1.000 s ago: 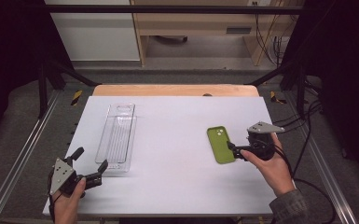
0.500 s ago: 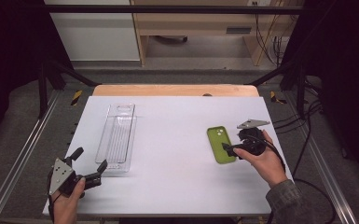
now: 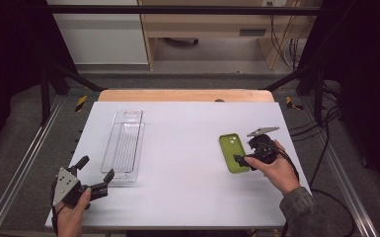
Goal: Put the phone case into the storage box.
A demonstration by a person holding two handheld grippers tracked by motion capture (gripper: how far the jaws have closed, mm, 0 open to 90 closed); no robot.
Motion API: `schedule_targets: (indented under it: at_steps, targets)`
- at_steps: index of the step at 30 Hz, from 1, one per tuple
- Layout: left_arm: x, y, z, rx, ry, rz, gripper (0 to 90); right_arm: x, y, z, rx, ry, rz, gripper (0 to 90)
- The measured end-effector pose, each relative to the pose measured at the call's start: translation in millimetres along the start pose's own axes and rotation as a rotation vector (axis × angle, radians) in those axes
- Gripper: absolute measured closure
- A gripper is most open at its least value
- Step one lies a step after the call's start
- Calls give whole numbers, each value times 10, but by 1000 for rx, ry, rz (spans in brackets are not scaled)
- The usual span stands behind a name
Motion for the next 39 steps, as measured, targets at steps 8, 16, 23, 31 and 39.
schedule_targets:
  at_steps: [8, 16, 23, 31, 39]
  targets:
    - [9, -1, 0, 0, -3, 2, 13, -33, 32, -49, 32, -1, -13, 103]
    - [11, 0, 4, 0, -4, 2, 14, -79, 90, -91, 61, -26, -58, 103]
    - [6, 2, -1, 3, -2, 0, 14, -85, 137, -106, 73, -25, -53, 166]
    - [10, 2, 2, 3, -3, 0, 14, -112, 147, -94, 72, -10, -59, 362]
    - [17, 3, 4, 4, -6, -1, 14, -124, 166, -130, 104, 12, -70, 533]
Point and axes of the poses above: each handheld gripper's, and its own axes: z roughly backward along the jaws, y roughly out of its underside, x roughly to its left, the point moved 6 cm from there along -z, roughly forward along the jaws, and after that the axes turned 2 degrees about -x, right-handed, at the moved point
